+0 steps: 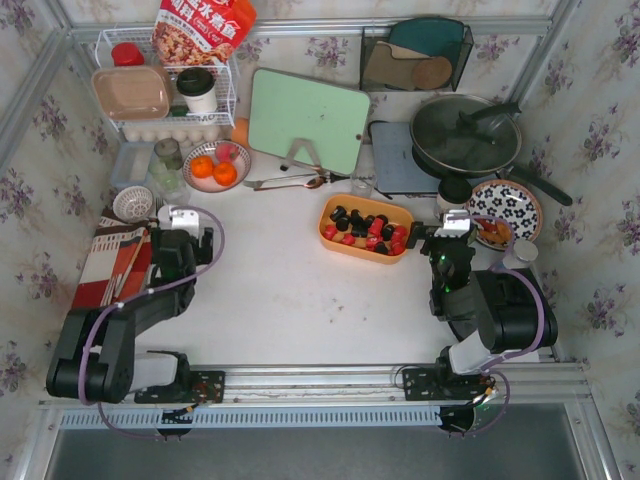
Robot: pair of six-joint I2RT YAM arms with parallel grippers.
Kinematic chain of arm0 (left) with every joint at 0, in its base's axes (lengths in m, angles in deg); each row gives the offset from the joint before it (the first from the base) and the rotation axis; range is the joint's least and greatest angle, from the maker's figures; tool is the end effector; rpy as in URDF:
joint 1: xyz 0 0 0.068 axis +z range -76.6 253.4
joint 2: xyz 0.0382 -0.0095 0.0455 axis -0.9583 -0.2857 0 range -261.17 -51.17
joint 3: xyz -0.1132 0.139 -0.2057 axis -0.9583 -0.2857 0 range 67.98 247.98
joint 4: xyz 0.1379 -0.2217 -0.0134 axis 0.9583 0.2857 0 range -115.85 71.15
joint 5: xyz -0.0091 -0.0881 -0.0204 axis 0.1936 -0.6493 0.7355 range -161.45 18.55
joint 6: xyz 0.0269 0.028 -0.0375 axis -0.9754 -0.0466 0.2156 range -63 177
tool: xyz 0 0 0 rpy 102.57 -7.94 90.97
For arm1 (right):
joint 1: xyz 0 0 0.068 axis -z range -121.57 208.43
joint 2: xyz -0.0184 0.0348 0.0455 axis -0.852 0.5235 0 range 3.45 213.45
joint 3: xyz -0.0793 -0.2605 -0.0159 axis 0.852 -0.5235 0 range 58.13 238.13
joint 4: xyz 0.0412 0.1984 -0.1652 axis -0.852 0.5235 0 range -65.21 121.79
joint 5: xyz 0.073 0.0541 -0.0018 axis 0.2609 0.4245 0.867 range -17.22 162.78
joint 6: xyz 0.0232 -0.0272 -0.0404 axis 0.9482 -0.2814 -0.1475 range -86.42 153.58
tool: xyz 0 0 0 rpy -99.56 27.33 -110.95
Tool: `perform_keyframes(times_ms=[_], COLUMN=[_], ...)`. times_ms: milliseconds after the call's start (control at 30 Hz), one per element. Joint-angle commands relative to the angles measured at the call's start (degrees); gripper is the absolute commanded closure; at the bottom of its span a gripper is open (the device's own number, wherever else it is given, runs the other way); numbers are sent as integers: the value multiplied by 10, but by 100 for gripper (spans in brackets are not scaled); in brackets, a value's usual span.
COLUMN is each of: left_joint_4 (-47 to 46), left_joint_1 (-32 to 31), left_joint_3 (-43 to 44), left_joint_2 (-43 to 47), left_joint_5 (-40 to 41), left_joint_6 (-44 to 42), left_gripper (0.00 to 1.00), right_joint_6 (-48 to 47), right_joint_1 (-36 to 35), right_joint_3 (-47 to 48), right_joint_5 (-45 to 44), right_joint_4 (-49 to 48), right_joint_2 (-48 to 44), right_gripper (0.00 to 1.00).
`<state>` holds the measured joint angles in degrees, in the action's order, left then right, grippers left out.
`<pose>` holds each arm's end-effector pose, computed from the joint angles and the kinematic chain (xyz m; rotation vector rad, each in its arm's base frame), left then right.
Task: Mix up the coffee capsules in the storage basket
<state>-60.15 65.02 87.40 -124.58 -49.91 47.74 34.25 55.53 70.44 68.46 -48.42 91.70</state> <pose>0.2374 -0.0217 0.1675 0.0395 1.9060 0.3696 0.2389 0.0094 0.1490 0.0267 1.6180 -0.0128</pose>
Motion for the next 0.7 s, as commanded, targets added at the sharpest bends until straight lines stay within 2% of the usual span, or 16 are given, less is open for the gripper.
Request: perform_keyframes(times_ms=[0, 33, 267, 467, 667], left_joint_4=[-36, -15, -53, -136, -71], left_joint_1=[26, 31, 56, 88, 106], left_joint_3=[28, 36, -3, -71, -24], left_joint_2=[-28, -28, 6, 54, 33], left_joint_5=[-98, -105, -123, -119, -116], left_joint_6=[-41, -38, -12, 31, 54], left_gripper=[0, 0, 0, 0, 0], right_joint_6=[-7, -7, -7, -7, -8], right_joint_1=[0, 0, 0, 0, 0], right_joint_3=[3, 3, 3, 2, 2], right_joint_5=[9, 9, 9, 12, 14], right_joint_4=[-7, -7, -6, -7, -7], right_joint_2=[1, 0, 1, 0, 1], right_gripper=[0, 0, 0, 0, 0])
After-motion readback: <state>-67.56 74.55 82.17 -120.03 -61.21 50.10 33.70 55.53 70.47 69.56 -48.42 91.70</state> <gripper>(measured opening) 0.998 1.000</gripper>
